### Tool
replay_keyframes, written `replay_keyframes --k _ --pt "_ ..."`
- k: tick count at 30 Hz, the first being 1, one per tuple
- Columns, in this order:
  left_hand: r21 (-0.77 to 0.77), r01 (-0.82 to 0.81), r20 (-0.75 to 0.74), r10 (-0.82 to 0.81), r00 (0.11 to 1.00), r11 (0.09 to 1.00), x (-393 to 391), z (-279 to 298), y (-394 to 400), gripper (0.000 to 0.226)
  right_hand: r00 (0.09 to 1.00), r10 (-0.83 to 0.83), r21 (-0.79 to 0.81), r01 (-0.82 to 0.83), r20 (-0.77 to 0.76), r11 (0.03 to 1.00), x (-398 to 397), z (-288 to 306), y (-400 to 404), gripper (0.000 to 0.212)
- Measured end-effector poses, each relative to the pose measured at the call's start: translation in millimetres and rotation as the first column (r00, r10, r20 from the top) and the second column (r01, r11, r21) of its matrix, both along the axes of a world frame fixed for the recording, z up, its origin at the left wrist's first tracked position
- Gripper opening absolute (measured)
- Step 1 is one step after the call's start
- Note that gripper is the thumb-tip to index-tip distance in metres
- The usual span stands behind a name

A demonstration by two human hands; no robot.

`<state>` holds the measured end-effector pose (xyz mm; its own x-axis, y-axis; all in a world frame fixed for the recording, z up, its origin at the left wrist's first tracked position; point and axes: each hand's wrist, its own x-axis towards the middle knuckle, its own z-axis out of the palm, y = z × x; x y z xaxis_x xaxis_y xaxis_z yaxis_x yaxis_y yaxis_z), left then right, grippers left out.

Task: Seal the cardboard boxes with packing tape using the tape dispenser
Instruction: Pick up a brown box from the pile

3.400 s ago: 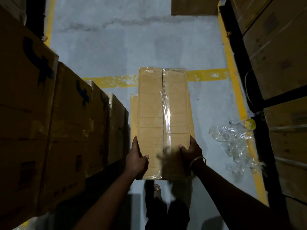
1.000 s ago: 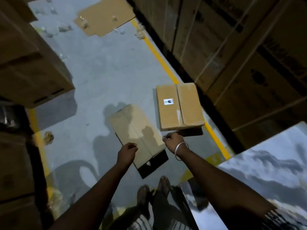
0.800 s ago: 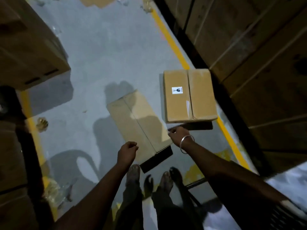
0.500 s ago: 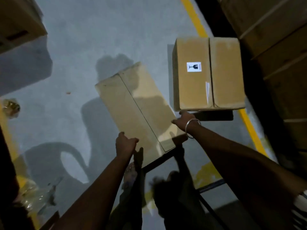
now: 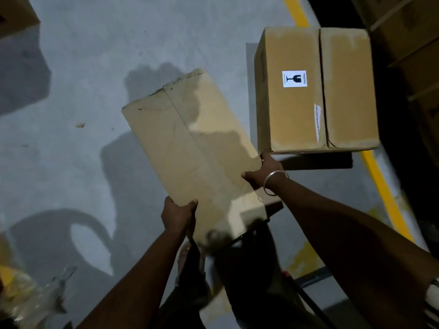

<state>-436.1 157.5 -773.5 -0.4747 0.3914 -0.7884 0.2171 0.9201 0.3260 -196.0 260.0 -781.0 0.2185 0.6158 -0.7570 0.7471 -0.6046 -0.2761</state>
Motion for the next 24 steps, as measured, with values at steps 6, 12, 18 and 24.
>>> replay_keyframes --k 6,12,18,24 --pt "0.114 -0.006 0.015 0.004 1.000 0.993 -25.2 112.3 16.8 0.082 0.988 -0.130 0.041 0.134 -0.084 0.990 -11.0 108.5 -0.6 0.089" --pt "0.065 0.164 0.083 -0.169 0.982 0.984 -51.2 286.3 75.9 0.081 0.995 -0.088 -0.013 0.087 -0.047 0.996 -2.3 302.3 17.0 0.080" --pt "0.224 0.366 0.110 -0.397 0.911 0.903 -47.2 477.1 117.5 0.044 0.979 -0.203 0.088 0.200 0.021 0.976 4.5 517.7 5.8 0.062" --pt "0.354 0.394 0.236 -0.489 0.840 0.848 -18.6 624.6 140.8 0.036 0.950 -0.309 0.313 0.282 0.039 0.907 33.3 665.0 -34.2 0.066"
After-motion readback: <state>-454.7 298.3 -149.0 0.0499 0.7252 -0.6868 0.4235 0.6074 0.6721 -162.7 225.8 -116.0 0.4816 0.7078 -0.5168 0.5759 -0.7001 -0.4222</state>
